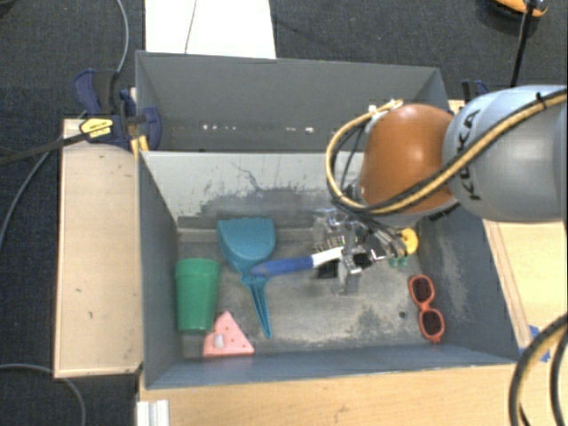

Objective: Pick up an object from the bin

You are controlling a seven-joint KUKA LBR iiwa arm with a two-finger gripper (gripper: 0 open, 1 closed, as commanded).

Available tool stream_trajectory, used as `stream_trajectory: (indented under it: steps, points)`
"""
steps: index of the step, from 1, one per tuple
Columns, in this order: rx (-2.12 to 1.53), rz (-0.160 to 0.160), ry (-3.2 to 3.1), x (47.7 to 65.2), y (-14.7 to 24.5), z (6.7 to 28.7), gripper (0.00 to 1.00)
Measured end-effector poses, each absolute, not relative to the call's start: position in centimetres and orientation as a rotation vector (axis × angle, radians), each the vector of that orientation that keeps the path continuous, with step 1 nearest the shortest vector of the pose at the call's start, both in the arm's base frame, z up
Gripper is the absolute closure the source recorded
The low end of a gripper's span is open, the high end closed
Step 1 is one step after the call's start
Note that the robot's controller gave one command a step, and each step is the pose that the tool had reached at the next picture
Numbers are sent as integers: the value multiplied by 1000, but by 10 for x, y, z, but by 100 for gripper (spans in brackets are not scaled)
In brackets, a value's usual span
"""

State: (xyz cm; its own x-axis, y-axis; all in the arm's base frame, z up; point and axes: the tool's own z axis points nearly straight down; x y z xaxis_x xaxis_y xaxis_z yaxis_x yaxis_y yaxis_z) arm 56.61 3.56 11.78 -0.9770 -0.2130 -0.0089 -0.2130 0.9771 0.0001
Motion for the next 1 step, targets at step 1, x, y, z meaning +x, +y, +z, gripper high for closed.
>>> stream_trajectory:
  steps: [1]
  points:
    - [-396, 3, 3110, 564, 24, 74, 0]
